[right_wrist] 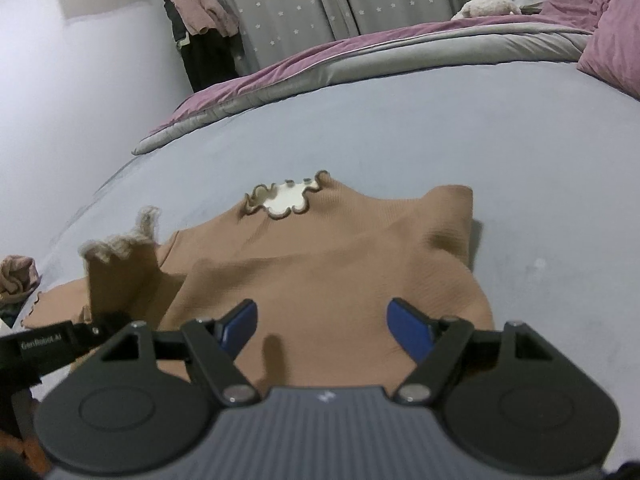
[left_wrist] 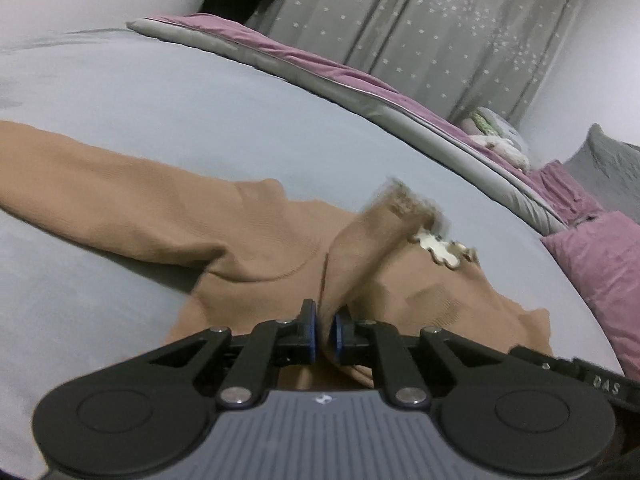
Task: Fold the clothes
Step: 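Lift the cuff and carry it across the sweater body with the left gripper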
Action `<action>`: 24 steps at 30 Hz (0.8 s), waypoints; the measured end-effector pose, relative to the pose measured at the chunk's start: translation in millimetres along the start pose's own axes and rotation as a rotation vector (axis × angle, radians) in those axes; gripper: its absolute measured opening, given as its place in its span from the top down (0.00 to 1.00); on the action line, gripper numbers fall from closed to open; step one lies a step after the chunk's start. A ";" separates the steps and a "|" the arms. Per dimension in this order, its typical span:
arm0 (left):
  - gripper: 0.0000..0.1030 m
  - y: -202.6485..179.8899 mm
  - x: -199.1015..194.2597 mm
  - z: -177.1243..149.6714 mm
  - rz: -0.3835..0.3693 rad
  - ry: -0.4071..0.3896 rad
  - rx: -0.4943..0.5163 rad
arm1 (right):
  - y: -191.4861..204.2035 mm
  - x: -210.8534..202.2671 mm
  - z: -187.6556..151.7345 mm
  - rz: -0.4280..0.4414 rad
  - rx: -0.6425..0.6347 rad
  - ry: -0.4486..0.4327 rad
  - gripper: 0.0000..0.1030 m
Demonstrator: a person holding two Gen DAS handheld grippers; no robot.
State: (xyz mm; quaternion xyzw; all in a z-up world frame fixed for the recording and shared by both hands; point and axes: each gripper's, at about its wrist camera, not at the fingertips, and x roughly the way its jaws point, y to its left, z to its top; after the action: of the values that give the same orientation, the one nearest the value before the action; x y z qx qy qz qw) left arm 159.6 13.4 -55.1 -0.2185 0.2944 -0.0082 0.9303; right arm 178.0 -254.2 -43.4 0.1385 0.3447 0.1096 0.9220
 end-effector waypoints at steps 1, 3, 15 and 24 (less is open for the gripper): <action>0.90 2.4 0.1 2.3 0.004 -0.004 -0.005 | 0.0 0.1 0.3 -0.001 -0.003 0.001 0.27; 0.90 7.7 0.6 7.5 0.007 -0.011 -0.014 | 0.4 0.1 0.4 -0.004 -0.009 0.001 0.27; 0.90 14.1 3.8 21.2 -0.038 -0.036 -0.029 | -43.9 -43.5 21.8 -0.011 0.106 -0.148 0.27; 0.79 14.2 -0.3 33.1 -0.077 -0.002 -0.018 | -68.1 -44.4 20.9 -0.011 0.187 -0.142 0.27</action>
State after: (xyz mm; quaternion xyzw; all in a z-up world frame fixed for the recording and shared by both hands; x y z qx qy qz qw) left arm 176.1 39.6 -36.6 -0.2379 0.2849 -0.0409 0.9277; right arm 166.3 -335.0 -23.9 0.2292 0.2878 0.0619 0.9278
